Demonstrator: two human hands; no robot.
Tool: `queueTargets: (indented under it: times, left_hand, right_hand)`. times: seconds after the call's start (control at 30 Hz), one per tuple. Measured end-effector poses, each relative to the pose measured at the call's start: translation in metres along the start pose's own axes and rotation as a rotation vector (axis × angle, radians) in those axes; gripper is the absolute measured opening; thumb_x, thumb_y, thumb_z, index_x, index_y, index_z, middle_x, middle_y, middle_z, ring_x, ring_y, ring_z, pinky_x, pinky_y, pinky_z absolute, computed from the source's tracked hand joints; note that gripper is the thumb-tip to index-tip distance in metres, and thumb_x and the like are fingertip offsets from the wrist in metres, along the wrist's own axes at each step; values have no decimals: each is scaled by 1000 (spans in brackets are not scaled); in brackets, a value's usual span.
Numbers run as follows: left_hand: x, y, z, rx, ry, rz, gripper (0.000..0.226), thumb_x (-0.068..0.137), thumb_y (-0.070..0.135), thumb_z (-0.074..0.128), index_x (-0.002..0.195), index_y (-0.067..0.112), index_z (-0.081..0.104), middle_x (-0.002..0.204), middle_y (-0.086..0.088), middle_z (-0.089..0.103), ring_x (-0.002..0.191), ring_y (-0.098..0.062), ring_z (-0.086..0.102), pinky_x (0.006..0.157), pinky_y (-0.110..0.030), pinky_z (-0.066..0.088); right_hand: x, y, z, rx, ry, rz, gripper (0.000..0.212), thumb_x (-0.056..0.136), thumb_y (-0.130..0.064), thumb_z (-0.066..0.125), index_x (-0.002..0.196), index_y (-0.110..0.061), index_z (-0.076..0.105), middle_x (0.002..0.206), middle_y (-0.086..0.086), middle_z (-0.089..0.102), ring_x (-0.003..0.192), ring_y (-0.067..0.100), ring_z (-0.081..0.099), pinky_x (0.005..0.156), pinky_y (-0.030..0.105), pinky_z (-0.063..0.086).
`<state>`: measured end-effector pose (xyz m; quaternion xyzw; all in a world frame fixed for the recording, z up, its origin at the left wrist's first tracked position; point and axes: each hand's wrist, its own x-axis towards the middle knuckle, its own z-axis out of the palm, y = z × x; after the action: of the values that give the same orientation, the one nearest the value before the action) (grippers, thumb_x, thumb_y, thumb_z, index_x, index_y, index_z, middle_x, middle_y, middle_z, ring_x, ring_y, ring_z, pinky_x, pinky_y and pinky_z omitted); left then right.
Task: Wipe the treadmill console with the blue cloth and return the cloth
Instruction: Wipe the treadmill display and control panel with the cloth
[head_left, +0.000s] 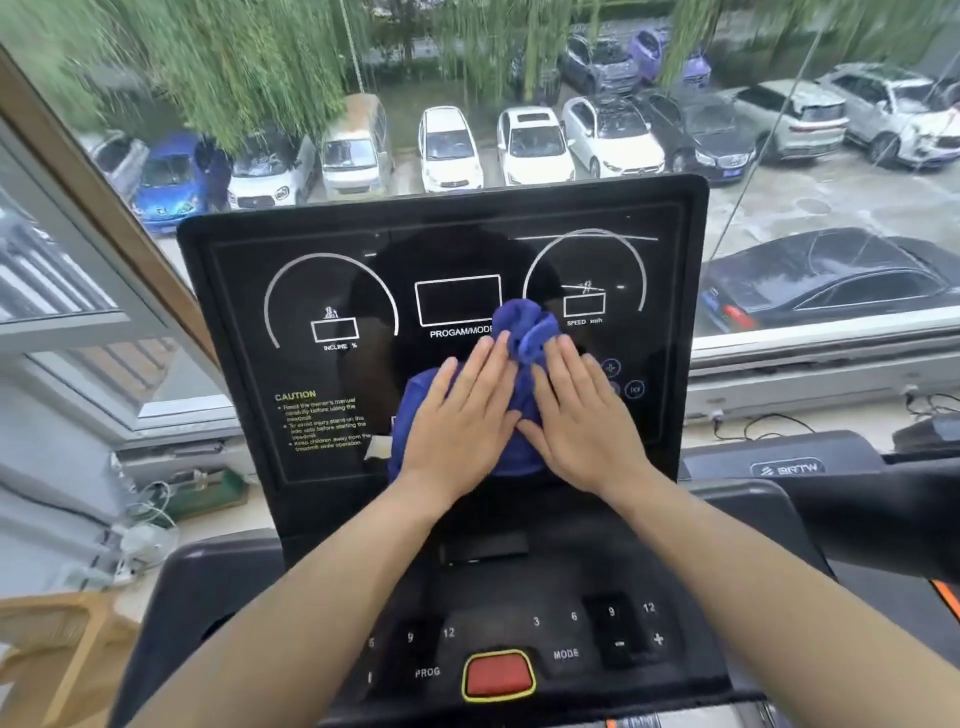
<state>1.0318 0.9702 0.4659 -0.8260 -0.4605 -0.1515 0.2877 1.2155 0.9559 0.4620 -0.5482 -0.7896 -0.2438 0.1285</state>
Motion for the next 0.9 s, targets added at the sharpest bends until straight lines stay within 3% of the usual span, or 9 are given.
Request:
queueTargets:
  times: [0.1,0.17,0.3,0.4,0.57,0.67,0.77,0.9]
  left_hand:
    - [60,-29,-21,-26,87,-197,70,102,40,38,156,0,18,165,-14,21,151,-30,15,122,-45,4]
    - [101,-30,-37,-37,110,-227,71,102,41,37,157,1,18,165,-15,21,153,-30,16,122,-45,2]
    - [146,14,-50,-76,126,-157,72,103,43,33,159,4,10,168,-10,10,155,-26,10,123,-44,5]
    - [126,54,-33,-71,94,16,70,105,41,32,159,4,9,169,-10,8,155,-25,9,123,-42,9]
    - [21,72,10,-83,44,179,68,104,39,40,157,2,19,166,-10,5,152,-24,17,120,-41,16]
    - [2,41,17,-47,45,118,68,104,38,36,157,-1,16,166,-9,2,150,-25,18,119,-42,15]
    - [16,17,13,-17,57,13,69,104,37,36,156,-2,15,165,-14,18,150,-27,18,122,-45,8]
    - [74,15,-11,-53,109,-91,65,103,35,42,155,0,24,164,-15,26,151,-28,17,122,-46,11]
  right_hand:
    - [68,27,-30,-7,109,36,76,102,-52,30,155,-2,8,161,15,-3,153,28,0,123,40,-5]
    - [93,56,-46,-21,136,106,77,102,-52,30,156,-1,10,162,15,-7,153,32,3,121,39,-11]
    - [62,106,-42,47,126,280,76,101,-44,36,155,2,10,164,26,3,152,36,1,120,36,-16]
    - [5,92,-11,48,48,316,74,99,-40,35,152,7,15,161,31,11,150,39,4,121,39,-11]
    - [-68,34,30,-1,-156,196,73,95,-44,39,141,12,33,151,35,31,143,44,18,123,46,-3]
    - [-46,25,23,-24,-43,26,73,97,-46,41,146,7,27,150,30,38,143,41,22,124,44,-1]
    - [-6,38,7,-28,87,-116,72,100,-46,42,150,2,24,158,21,25,147,37,20,123,43,2]
    - [48,79,-18,-53,193,-46,74,99,-48,39,151,2,23,160,21,20,148,36,15,123,41,-5]
